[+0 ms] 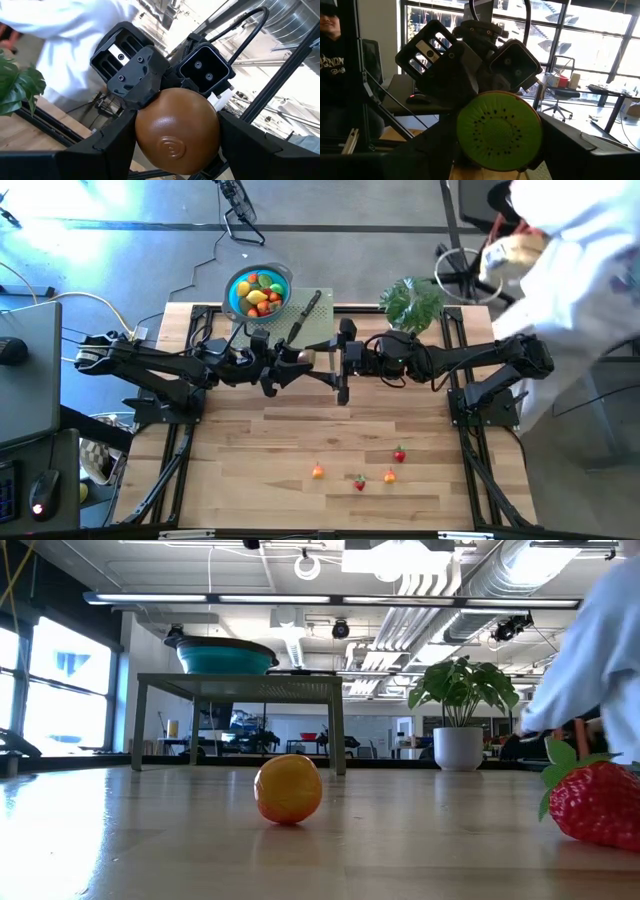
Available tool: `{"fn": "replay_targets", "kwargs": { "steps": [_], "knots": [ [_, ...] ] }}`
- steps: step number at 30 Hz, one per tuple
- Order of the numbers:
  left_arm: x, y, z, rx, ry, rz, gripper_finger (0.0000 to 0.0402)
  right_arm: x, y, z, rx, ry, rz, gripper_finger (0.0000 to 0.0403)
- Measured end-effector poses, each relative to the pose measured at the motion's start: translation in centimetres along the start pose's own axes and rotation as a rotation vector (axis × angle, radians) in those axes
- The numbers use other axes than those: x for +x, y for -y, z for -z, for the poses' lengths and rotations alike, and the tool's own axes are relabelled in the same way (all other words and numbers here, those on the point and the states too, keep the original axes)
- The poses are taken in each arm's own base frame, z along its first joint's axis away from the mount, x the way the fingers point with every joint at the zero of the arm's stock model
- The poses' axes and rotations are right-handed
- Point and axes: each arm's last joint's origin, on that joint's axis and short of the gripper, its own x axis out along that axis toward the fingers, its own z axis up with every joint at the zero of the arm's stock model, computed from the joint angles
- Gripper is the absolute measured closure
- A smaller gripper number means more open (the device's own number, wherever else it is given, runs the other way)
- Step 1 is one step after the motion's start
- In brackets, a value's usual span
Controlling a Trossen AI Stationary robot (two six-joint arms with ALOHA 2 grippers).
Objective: Pick & Place Fruit
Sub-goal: Put the half kiwi into the strainer bowl on the shelf
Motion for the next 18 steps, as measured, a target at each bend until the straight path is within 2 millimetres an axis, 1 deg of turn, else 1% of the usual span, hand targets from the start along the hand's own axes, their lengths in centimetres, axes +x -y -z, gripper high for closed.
{"fn": "replay_targets", "kwargs": {
  "steps": [10,18],
  "knots": [
    [-0.01,0.04,-0.09,-0.007,0.007,0.000,0.0157,0.00,0.01,-0.02,-0.015,0.005,0.003,0.0144],
    [0.00,0.06,-0.11,-0.007,0.007,0.001,0.0157,0.00,0.01,-0.02,-0.038,0.006,0.003,0.0149]
  ]
}}
